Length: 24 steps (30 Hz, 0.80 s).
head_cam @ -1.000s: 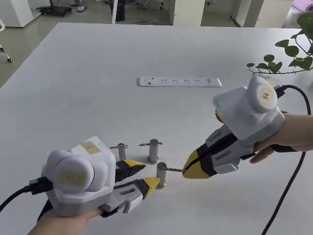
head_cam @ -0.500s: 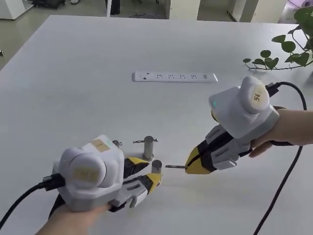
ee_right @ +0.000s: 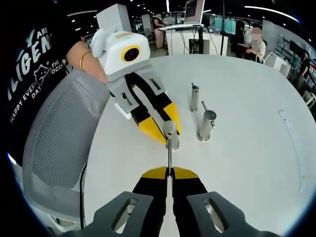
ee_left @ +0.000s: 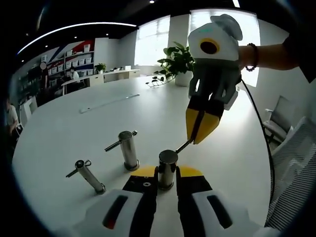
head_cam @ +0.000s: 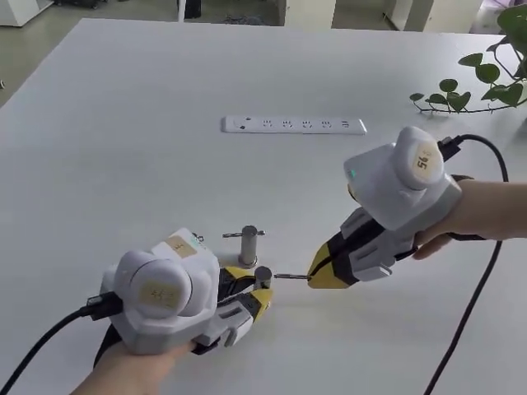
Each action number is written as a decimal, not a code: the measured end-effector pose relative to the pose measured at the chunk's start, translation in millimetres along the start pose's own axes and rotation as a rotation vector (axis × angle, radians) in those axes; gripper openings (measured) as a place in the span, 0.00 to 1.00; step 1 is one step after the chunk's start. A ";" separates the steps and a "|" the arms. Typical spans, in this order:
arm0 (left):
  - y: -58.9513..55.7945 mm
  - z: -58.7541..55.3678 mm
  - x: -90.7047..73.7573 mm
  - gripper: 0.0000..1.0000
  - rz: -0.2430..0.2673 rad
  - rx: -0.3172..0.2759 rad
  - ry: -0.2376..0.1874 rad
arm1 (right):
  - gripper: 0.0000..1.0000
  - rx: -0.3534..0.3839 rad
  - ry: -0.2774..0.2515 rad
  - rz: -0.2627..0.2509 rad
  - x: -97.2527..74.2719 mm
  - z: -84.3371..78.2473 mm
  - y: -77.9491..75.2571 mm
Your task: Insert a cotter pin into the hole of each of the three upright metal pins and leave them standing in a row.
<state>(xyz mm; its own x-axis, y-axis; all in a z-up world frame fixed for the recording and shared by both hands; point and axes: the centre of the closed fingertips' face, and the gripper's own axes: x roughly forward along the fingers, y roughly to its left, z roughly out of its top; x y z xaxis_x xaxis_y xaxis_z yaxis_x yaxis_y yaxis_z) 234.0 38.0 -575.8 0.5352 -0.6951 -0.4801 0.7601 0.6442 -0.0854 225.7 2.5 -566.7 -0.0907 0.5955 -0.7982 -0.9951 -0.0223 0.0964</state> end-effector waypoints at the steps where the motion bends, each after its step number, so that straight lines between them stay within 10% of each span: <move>1: 0.4 -0.4 0.3 0.12 0.001 -0.002 0.001 | 0.00 -0.003 0.002 0.001 0.3 0.5 -0.2; 24: -0.8 -1.6 0.0 0.12 -0.018 -0.021 -0.026 | 0.00 -0.051 0.024 0.012 12.2 9.3 -3.3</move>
<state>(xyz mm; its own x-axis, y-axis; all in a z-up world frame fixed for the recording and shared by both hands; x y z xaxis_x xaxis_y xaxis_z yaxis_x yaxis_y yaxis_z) 232.8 38.0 -577.1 0.5309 -0.7146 -0.4555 0.7621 0.6377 -0.1120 228.2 17.4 -571.3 -0.1029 0.5752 -0.8115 -0.9946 -0.0704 0.0762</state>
